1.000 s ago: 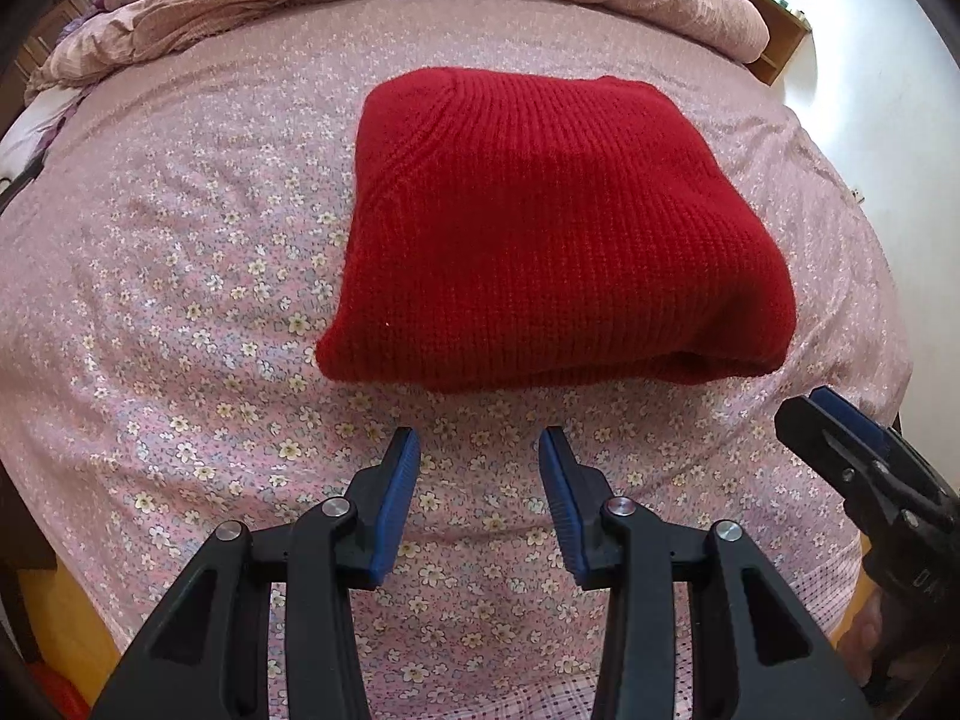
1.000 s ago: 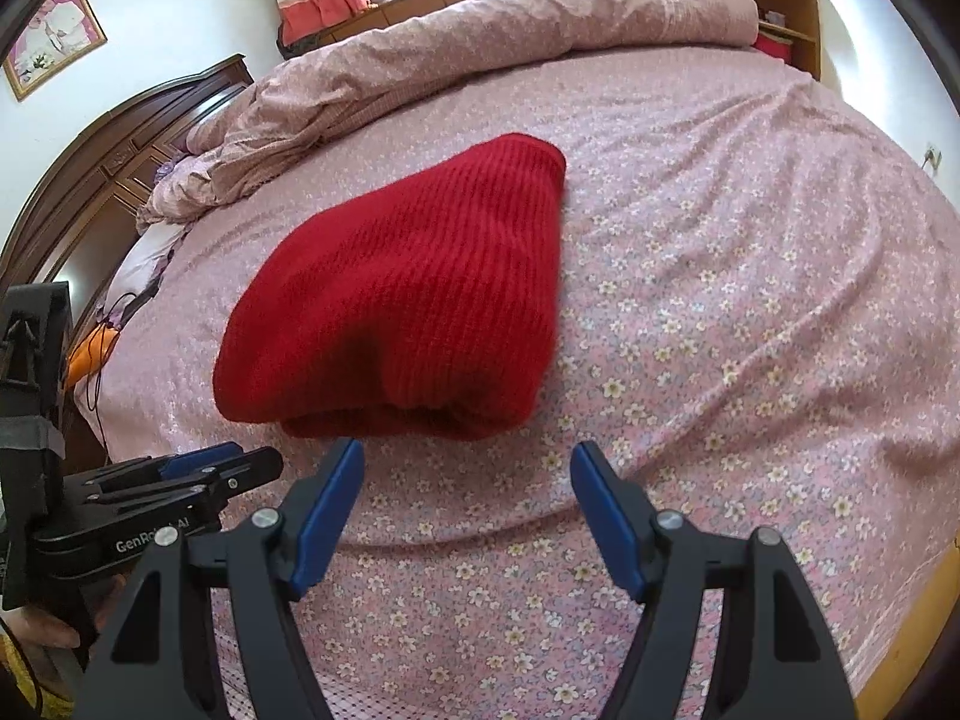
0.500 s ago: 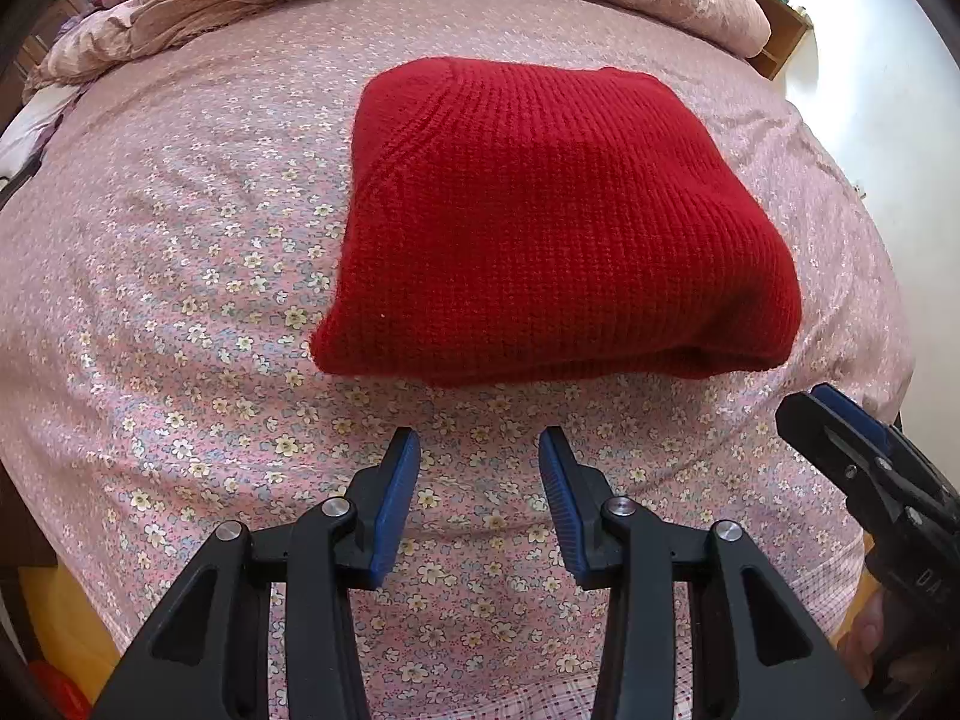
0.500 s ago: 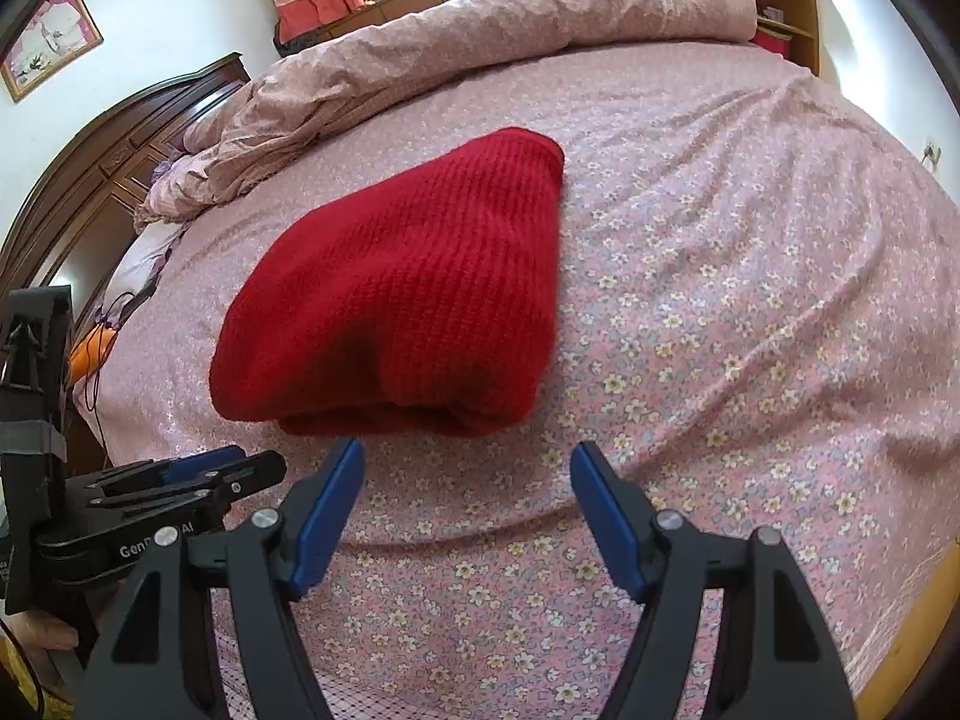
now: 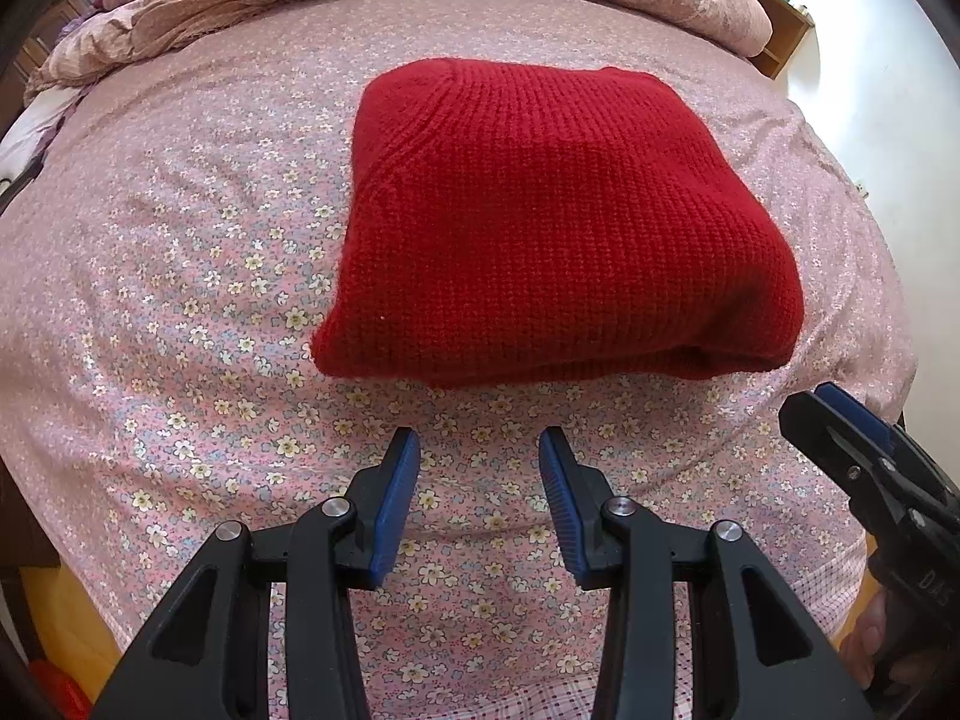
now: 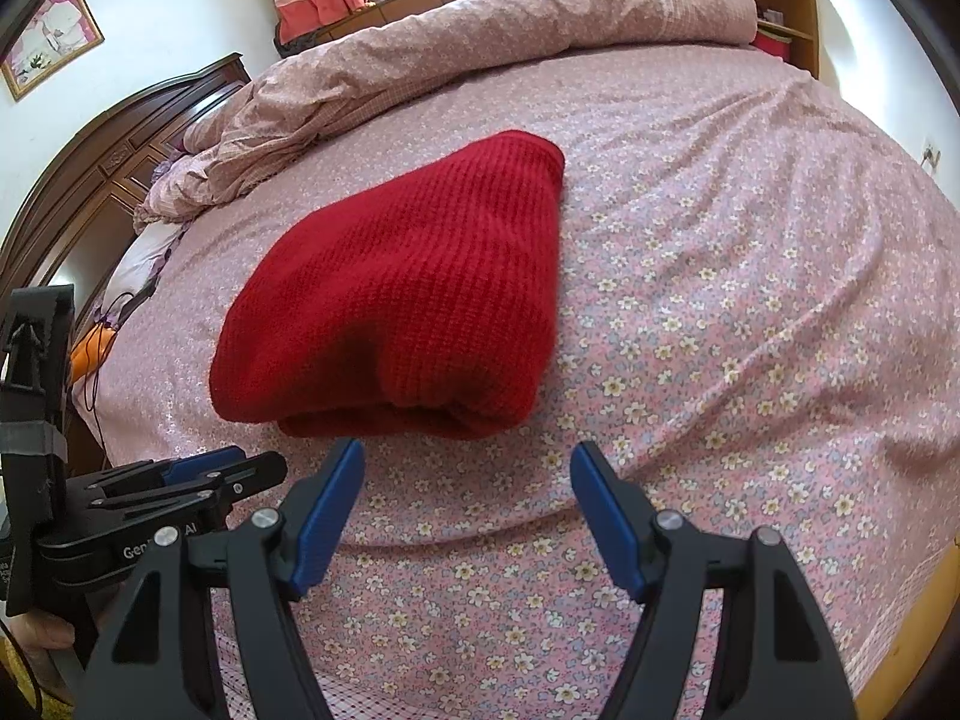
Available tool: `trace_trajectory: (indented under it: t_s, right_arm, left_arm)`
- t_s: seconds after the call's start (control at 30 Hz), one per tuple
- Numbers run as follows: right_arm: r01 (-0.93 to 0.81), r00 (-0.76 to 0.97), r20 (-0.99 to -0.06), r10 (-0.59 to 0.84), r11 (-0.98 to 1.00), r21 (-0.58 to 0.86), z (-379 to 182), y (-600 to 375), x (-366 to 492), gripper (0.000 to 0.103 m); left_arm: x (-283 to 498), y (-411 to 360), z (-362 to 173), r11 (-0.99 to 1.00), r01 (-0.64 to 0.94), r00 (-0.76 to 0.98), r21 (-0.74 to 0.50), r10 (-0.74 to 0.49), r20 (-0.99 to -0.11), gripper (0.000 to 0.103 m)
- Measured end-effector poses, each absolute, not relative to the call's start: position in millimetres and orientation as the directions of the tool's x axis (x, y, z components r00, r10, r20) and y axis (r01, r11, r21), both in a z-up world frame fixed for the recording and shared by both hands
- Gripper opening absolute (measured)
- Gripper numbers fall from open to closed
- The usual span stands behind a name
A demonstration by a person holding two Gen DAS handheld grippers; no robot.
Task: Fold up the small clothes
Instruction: 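Open both grippers and withdraw them from the folded bundle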
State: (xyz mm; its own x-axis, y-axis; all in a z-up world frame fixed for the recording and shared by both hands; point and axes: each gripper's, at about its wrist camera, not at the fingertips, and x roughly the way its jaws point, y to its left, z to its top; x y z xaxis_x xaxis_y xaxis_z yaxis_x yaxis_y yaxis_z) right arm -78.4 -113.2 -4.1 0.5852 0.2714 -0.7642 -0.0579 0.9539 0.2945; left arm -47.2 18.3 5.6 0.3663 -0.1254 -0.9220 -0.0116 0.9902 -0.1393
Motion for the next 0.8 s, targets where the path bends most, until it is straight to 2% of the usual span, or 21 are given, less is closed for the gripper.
trace_trajectory:
  t_s: [0.8]
  right_arm:
    - [-0.062,0.590,-0.761,0.271,0.955,0.292,0.7,-114.4,-78.1,0.075]
  left_arm:
    - [-47.2,18.5,7.7,0.991,-0.010,0.365,-0.132,-0.119,-0.924,0.035]
